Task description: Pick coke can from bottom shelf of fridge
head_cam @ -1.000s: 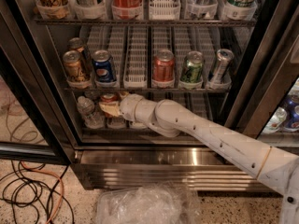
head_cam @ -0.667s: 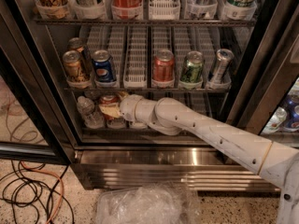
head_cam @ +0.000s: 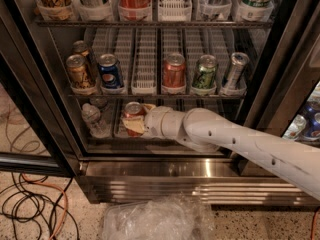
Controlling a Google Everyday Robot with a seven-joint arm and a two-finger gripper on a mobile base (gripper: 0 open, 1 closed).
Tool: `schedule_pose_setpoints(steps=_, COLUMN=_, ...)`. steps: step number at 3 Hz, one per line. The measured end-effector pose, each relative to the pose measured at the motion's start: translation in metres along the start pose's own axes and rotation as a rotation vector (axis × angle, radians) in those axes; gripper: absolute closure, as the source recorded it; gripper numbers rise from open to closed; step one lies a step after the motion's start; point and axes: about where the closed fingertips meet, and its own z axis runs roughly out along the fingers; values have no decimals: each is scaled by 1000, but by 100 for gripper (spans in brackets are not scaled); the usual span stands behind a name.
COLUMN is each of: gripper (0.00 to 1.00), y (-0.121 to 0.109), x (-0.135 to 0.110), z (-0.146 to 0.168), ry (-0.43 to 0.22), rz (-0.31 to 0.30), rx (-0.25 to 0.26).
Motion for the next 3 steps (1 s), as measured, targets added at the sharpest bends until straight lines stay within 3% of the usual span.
schedule_pose_setpoints(steps=1, gripper=100, y=12, x=-7, z=-50, ry=48, rz=11, rx=35)
schedule_pose_setpoints(steps=2, gripper=100, y=39, x=-17, z=-140, ry=40, rz=87, rx=76)
schedule_pose_setpoints(steps=3, gripper=100, y=39, x=-17, z=-140, ry=40, rz=87, rx=76)
